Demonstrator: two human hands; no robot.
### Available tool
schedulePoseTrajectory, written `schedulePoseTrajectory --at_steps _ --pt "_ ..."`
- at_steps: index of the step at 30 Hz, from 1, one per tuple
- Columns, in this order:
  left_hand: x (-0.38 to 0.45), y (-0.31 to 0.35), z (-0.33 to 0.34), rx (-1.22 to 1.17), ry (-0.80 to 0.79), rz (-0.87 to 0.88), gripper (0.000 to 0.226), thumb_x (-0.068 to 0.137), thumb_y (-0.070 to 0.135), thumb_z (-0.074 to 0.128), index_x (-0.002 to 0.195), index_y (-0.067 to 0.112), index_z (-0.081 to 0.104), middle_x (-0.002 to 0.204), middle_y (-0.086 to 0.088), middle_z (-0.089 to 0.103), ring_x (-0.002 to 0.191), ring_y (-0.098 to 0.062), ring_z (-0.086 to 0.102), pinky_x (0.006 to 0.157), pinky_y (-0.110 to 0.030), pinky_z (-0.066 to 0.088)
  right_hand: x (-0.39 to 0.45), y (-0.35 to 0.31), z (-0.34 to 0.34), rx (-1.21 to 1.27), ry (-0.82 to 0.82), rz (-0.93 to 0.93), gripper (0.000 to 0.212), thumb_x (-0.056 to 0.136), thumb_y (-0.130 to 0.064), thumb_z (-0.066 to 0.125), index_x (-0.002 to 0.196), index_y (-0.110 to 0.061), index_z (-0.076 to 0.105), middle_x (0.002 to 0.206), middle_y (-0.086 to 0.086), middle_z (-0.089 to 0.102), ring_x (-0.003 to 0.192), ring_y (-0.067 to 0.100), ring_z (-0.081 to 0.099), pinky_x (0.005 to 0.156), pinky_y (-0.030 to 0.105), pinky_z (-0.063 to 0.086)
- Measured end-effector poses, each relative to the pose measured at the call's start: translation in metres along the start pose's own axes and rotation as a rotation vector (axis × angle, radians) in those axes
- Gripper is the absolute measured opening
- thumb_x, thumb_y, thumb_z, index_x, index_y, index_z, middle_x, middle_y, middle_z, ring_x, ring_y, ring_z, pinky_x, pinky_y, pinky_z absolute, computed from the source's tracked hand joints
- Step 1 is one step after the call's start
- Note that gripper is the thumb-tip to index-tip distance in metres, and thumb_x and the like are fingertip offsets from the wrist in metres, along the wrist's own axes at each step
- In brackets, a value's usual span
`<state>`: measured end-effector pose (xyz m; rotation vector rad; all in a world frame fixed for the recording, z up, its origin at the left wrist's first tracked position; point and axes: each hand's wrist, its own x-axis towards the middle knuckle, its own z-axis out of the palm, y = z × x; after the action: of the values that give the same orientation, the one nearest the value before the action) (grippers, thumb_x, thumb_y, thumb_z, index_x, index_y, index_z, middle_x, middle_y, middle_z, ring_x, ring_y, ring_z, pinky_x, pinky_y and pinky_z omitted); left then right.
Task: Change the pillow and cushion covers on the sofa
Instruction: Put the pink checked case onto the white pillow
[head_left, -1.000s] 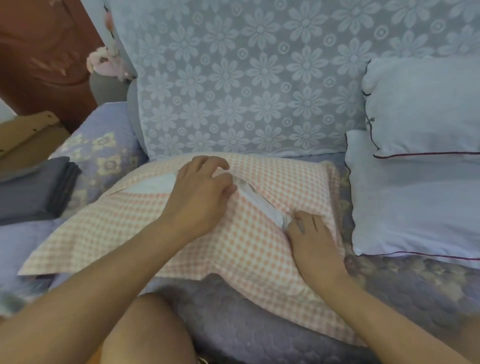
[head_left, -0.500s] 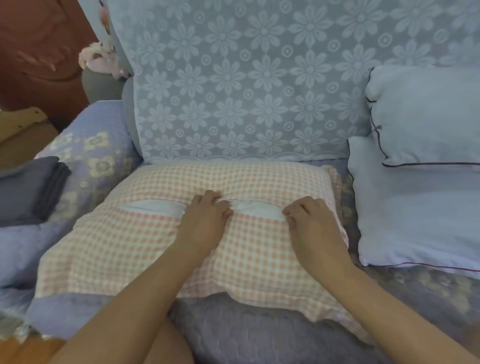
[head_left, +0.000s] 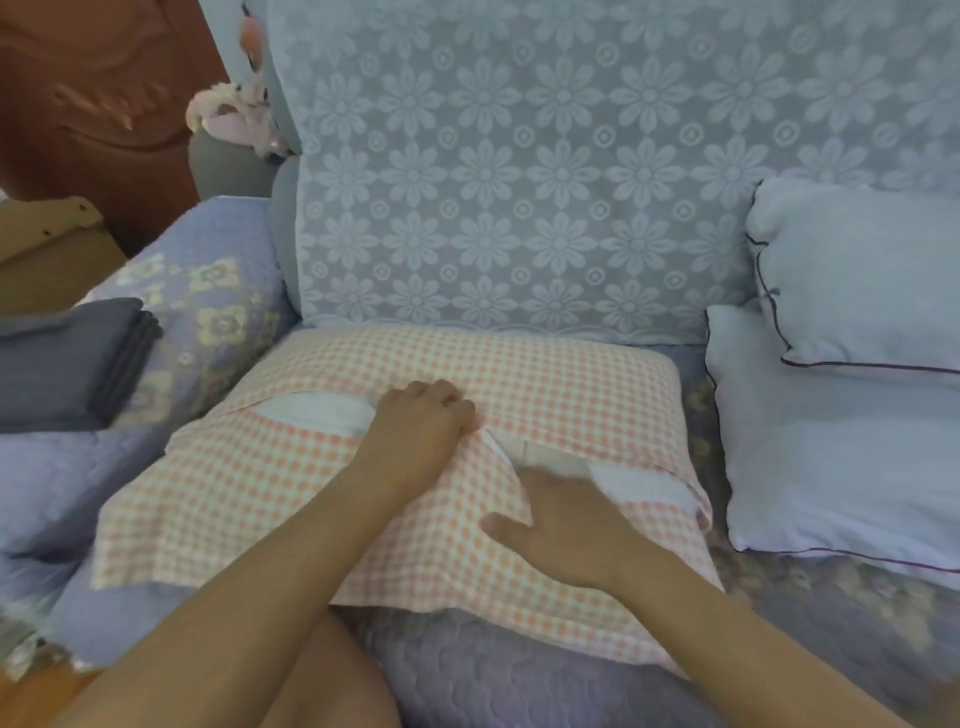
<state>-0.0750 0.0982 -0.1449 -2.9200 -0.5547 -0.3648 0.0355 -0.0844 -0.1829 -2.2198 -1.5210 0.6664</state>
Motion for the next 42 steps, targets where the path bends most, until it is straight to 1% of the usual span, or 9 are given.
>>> schedulePoseTrajectory --at_steps 4,10,12,14,19,27,32,36,42 --pt "0.024 0.000 0.027 -0.159 -0.136 -0.102 0.019 0.104 0.025 0.046 0.113 0.028 0.062 0.112 0.001 0.057 0.088 -0.025 0.062 0.072 -0.033 0.046 -0.008 0.011 -0.006 -0.073 0.327 0.050 0.045 0.103 -0.050 0.039 0.128 -0.017 0.056 0.114 -0.004 0.058 0.102 0.017 0.057 0.085 0.027 0.042" --pt "0.002 0.002 0.048 -0.277 0.207 -0.192 0.025 0.097 0.013 0.056 0.117 0.022 0.066 0.121 -0.002 0.063 0.085 -0.027 0.065 0.068 -0.036 0.054 -0.008 0.033 -0.065 -0.385 0.344 0.194 0.029 0.101 -0.042 0.049 0.078 -0.026 0.056 0.082 -0.009 0.051 0.081 0.017 0.049 0.074 0.036 0.038" --pt "-0.005 0.000 0.052 -0.294 0.276 -0.161 0.028 0.090 0.004 0.065 0.113 0.020 0.069 0.118 -0.002 0.067 0.079 -0.026 0.066 0.062 -0.031 0.048 -0.012 0.053 -0.075 -0.335 0.611 0.090 0.027 0.098 -0.031 0.060 0.073 -0.019 0.062 0.084 -0.005 0.053 0.082 0.020 0.047 0.076 0.038 0.037" --pt "-0.003 0.003 0.052 -0.283 0.303 -0.170 0.026 0.088 0.002 0.068 0.108 0.019 0.070 0.113 -0.002 0.069 0.074 -0.027 0.067 0.058 -0.030 0.044 -0.007 0.068 -0.082 -0.133 0.687 0.067 0.025 0.100 -0.022 0.058 0.079 -0.009 0.064 0.089 -0.001 0.055 0.084 0.020 0.050 0.077 0.037 0.038" --pt "-0.001 0.003 0.046 -0.248 0.217 -0.218 0.014 0.096 0.011 0.060 0.106 0.019 0.065 0.100 -0.002 0.068 0.067 -0.030 0.064 0.054 -0.033 0.043 0.032 0.079 -0.051 -0.097 0.470 0.405 0.030 0.106 -0.039 0.037 0.087 -0.018 0.046 0.084 0.007 0.063 0.077 0.025 0.050 0.066 0.037 0.034" --pt "0.049 0.027 0.000 0.077 -0.124 0.045 0.024 0.102 0.021 0.049 0.122 0.029 0.060 0.100 0.003 0.053 0.076 -0.022 0.051 0.064 -0.035 0.038 0.010 0.104 -0.022 -0.125 0.636 0.645 0.034 0.108 -0.036 0.032 0.085 -0.015 0.047 0.091 0.013 0.065 0.071 0.027 0.046 0.061 0.038 0.032" --pt "0.094 -0.009 -0.009 0.078 -0.472 0.137 0.026 0.107 0.032 0.042 0.122 0.036 0.062 0.122 0.006 0.060 0.101 -0.021 0.058 0.088 -0.035 0.046 0.017 0.067 -0.046 -0.383 0.784 0.345 0.007 0.094 -0.015 0.058 0.097 -0.009 0.060 0.098 0.014 0.060 0.091 0.036 0.053 0.072 0.043 0.040" --pt "0.087 0.001 0.017 -0.032 -0.325 0.052 0.031 0.104 0.046 0.041 0.115 0.033 0.067 0.110 0.001 0.057 0.100 -0.025 0.058 0.077 -0.036 0.041 0.060 0.016 -0.033 -0.240 0.566 0.029 0.031 0.102 -0.024 0.046 0.129 -0.016 0.059 0.124 0.004 0.057 0.110 0.028 0.050 0.098 0.043 0.041" --pt "-0.014 -0.062 -0.012 -0.047 -0.010 0.074 0.036 0.099 0.052 0.045 0.112 0.028 0.069 0.122 0.002 0.055 0.115 -0.022 0.048 0.093 -0.041 0.045 0.087 0.028 0.020 -0.332 0.415 0.028 0.054 0.105 -0.043 0.017 0.140 -0.021 0.052 0.138 0.001 0.054 0.122 0.027 0.050 0.106 0.046 0.039"
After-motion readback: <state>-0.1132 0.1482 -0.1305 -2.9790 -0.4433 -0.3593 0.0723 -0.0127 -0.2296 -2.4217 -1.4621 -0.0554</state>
